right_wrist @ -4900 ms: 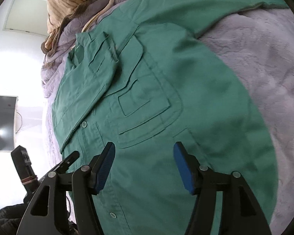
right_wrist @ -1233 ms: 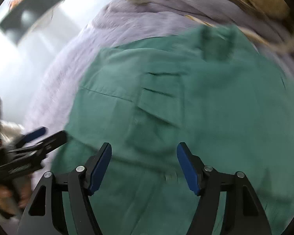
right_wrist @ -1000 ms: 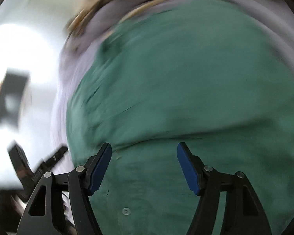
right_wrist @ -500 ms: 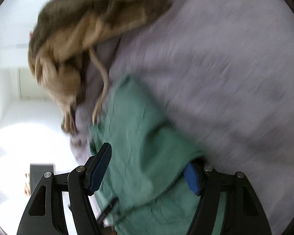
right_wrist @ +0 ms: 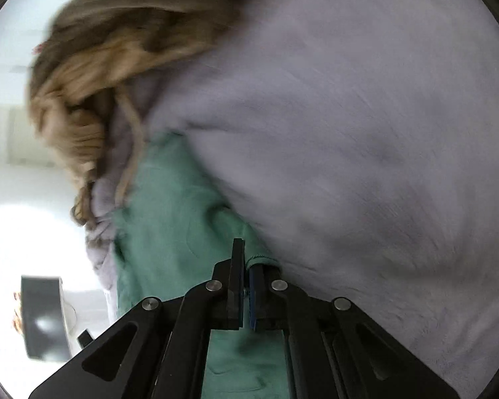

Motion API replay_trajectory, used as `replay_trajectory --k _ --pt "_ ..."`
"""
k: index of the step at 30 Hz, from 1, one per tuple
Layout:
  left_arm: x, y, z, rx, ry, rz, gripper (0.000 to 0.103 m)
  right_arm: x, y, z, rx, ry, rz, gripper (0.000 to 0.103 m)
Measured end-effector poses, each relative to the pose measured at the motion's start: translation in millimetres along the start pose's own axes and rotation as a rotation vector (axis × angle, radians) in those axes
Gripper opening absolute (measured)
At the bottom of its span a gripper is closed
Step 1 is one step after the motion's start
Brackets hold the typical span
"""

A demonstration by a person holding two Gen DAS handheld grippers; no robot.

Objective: Fold large clothes

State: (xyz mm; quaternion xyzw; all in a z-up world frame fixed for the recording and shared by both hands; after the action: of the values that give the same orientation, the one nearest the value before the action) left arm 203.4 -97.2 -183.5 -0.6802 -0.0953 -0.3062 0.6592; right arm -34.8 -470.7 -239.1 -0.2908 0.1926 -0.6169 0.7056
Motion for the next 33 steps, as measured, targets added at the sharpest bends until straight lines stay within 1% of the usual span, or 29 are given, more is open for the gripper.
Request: replay_trajectory --k 1,2,3,4,6,7,8,9,10,12,13,15,16,19,20,21,22,23,24,26,27,29,30,33 --pt "0.3 0.2 -0.1 0.002 0.002 0.001 0.102 -1.1 -1.0 -8.6 0.014 0.045 0.015 0.000" --pt "0.5 0.3 0.3 0.002 0.005 0.002 0.102 -1.0 -5.2 -10.3 0.028 0.052 0.030 0.001" --pt "1.2 1.1 1.1 -0.001 0.006 0.003 0.102 -0.9 -10.6 -6.8 0.035 0.030 0.049 0.007" --pt "1.3 1.0 1.7 -0.003 0.005 0.004 0.102 -1.0 -16.3 -1.3 0.035 -0.009 0.067 0.009" --pt "2.6 2.1 3.2 -0.004 0.008 0.004 0.102 -0.7 -36.8 20.8 0.072 -0.146 0.092 0.030" --pt "2.8 2.5 3.3 -0.004 0.009 0.003 0.102 1.6 -46.3 33.9 0.091 -0.216 0.086 0.037" --pt "2.4 2.2 2.3 -0.002 0.010 0.001 0.102 8.6 -54.7 52.2 0.098 -0.300 0.059 0.055" --pt "2.4 2.2 2.0 -0.001 0.012 -0.001 0.102 14.2 -55.8 63.8 0.102 -0.343 0.042 0.070" --pt "2.2 2.2 1.9 0.000 0.011 -0.003 0.102 24.8 -51.7 80.5 0.102 -0.406 0.021 0.070" --pt "2.1 2.4 1.8 0.005 0.005 -0.007 0.102 41.7 -30.7 97.9 0.077 -0.454 0.027 0.070" --pt "2.1 2.4 1.5 0.008 0.002 -0.007 0.102 51.9 -7.9 107.7 0.065 -0.474 0.046 0.070" --pt "0.7 1.3 -0.5 0.014 -0.002 -0.006 0.102 62.0 27.2 122.4 0.021 -0.505 0.074 0.070" --pt "0.8 1.5 -0.8 0.016 -0.003 -0.005 0.102 66.6 48.9 128.8 0.004 -0.521 0.093 0.070" --pt "0.0 1.1 -1.0 0.013 -0.003 -0.007 0.102 71.3 86.1 141.2 -0.031 -0.567 0.112 0.070" --pt "-0.3 1.0 -0.8 0.012 -0.003 -0.008 0.102 72.2 100.9 143.6 -0.044 -0.571 0.132 0.070" --pt "-0.5 1.5 -0.5 0.012 -0.003 -0.010 0.102 72.4 114.7 143.5 -0.069 -0.566 0.158 0.066" --pt "-0.6 1.8 -0.7 0.013 -0.002 -0.011 0.102 71.7 124.1 143.3 -0.087 -0.567 0.183 0.056" --pt "-0.8 1.8 -0.7 0.015 -0.001 -0.011 0.102 69.2 126.8 143.7 -0.096 -0.574 0.197 0.013" --pt "-0.3 1.6 -0.8 0.017 0.000 -0.008 0.102 68.6 125.7 147.8 -0.083 -0.575 0.194 0.007" --pt "1.6 0.1 -0.8 0.023 0.000 -0.001 0.102 70.0 115.1 155.2 -0.043 -0.599 0.146 0.007" --pt "3.2 -0.7 -0.8 0.022 -0.001 -0.001 0.102 72.2 114.5 156.0 -0.051 -0.614 0.127 0.006" --pt "6.0 -0.6 -1.9 0.019 0.003 -0.007 0.102 76.8 126.4 141.1 -0.107 -0.603 0.129 0.006" --pt "7.7 1.1 -3.0 0.022 0.011 -0.011 0.102 77.9 131.1 136.3 -0.120 -0.595 0.128 0.006" --pt "12.0 7.2 -4.3 0.030 0.017 -0.012 0.102 76.9 137.1 123.6 -0.111 -0.543 0.110 0.006"
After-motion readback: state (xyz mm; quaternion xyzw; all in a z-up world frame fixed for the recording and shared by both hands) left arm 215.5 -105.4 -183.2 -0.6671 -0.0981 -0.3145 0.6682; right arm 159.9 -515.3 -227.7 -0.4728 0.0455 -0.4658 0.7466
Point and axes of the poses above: each gripper's, at about its wrist camera, not at the fingertips, and y roughly the way its jaws point, z to its left, x to its top, the point moved 3 cm from there along y, roughly the way its jaws point, and after that the axes turned 10 degrees about -z, right-handed, at the moved point
